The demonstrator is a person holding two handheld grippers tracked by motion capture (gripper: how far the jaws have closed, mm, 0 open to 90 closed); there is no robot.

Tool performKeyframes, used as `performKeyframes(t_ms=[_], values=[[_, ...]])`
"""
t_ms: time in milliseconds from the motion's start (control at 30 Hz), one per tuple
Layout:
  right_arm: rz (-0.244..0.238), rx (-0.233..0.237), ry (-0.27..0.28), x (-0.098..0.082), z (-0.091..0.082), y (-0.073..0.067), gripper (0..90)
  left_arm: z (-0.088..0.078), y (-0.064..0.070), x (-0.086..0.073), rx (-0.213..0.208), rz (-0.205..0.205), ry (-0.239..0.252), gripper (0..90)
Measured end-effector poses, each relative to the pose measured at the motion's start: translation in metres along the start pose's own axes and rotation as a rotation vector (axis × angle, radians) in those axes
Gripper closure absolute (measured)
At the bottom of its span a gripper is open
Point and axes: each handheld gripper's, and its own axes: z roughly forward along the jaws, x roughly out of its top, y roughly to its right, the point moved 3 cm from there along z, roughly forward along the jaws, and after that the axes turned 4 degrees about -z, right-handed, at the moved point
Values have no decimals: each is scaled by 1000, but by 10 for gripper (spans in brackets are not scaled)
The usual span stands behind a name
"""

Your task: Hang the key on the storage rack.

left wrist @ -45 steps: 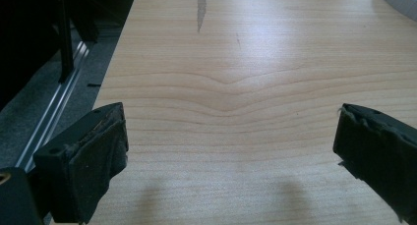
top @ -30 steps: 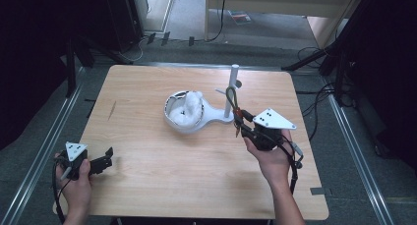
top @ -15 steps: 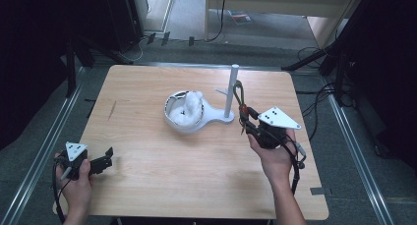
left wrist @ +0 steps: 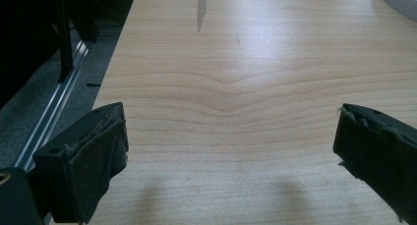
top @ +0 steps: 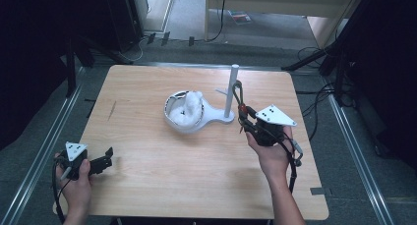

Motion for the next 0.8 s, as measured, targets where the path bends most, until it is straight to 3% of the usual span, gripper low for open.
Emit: performKeyframes(t_ms=[800], values=[[6,5,-32,-6,17,-1,702,0,0,0,-1,0,1,8]])
